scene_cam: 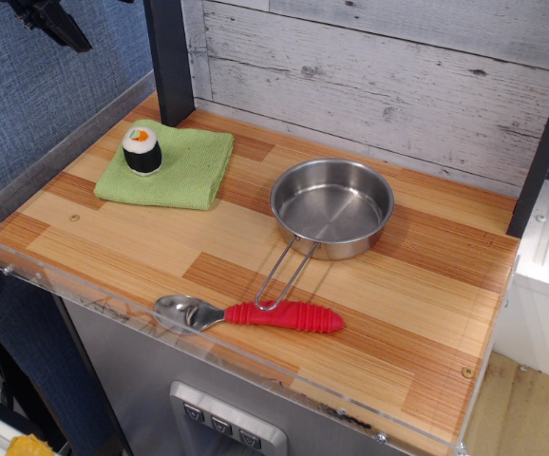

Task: Put ball on the green cloth

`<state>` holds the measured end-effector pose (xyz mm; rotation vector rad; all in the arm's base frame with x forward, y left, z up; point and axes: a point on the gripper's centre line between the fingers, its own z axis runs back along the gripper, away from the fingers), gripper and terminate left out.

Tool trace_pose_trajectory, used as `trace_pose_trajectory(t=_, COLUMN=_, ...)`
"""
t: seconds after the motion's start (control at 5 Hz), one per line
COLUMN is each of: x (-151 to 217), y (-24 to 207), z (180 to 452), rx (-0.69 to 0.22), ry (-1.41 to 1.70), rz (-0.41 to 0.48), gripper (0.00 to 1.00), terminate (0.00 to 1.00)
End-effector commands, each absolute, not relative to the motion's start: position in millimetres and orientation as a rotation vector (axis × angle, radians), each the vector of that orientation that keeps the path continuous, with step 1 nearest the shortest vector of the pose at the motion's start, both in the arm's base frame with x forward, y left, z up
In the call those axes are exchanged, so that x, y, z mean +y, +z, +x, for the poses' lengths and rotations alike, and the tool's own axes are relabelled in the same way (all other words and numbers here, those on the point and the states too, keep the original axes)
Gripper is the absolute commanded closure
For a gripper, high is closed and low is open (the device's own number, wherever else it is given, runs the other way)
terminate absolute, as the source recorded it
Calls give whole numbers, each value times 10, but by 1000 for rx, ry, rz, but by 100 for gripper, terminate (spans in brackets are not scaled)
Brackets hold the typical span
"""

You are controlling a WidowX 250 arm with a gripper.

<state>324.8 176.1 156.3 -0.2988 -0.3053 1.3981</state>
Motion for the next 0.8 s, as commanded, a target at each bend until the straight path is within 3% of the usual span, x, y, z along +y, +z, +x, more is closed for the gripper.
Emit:
trace_pose_trajectory(t=0.0, x=1809, y=1836, z=3121, rx=-389, ry=1395, rz=-308, gripper=0, terminate=0)
trace_pose_trajectory(t=0.4, x=1809, y=1836, z=3121, rx=-389, ry=1395, rz=-308, gripper=0, terminate=0)
trace_pose_trajectory(t=0.6, x=1809, y=1836, z=3121, rx=-389, ry=1395, rz=-308, gripper=0, terminate=100)
